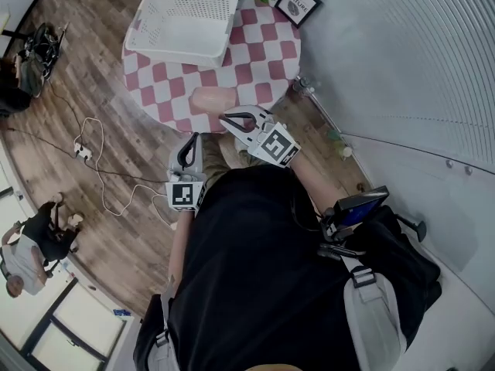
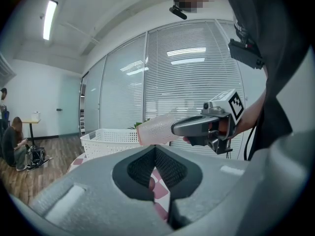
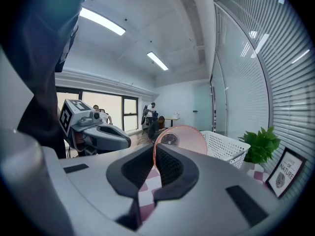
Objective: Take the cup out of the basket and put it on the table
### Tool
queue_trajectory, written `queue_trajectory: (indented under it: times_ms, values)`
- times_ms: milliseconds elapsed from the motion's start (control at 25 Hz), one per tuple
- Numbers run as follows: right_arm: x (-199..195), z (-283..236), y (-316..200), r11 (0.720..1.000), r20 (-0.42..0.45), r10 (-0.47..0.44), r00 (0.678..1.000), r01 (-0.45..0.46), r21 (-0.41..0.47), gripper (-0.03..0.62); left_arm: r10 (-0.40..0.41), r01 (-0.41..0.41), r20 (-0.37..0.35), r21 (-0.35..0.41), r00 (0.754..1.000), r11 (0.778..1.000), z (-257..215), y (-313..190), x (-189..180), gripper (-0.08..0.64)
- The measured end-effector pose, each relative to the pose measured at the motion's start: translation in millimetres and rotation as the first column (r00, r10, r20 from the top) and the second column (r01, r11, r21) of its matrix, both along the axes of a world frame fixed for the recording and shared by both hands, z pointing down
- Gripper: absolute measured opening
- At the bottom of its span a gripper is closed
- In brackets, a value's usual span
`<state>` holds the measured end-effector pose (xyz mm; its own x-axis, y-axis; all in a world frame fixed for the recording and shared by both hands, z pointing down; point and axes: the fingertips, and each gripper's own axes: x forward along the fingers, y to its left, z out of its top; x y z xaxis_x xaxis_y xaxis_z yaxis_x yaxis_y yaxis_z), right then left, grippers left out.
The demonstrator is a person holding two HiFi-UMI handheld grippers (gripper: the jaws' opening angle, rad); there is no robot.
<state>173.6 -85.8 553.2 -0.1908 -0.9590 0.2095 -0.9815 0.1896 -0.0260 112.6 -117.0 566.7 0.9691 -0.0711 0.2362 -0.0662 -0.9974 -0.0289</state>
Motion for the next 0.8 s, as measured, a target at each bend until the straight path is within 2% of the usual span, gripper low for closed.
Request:
queue_trajectory:
  times_ms: [320,520,800]
  values:
    - [-1.8,11.7,5.3,0.999,-0.019,-0.019,1.000,0.018,-0.026,0.020,0.009,-0.009,0.023,-0.012,1.000,1.000,5.1,6.5,-1.5,0.005]
    - [1.7,12.2,2.2,1.000,-0.019,-0.013,1.000,0.014,0.018,0.020,0.012,-0.012,0.015,-0.005,1.000,1.000,7.5,4.7,0.8,0.005]
    - [-13.1,12.0,3.4,1.000,0.036,0.007,0.999,-0.007,0.003,0.021,0.025,-0.025,0.029,-0.004,0.999,1.000,6.9,2.9,-6.8,0.005]
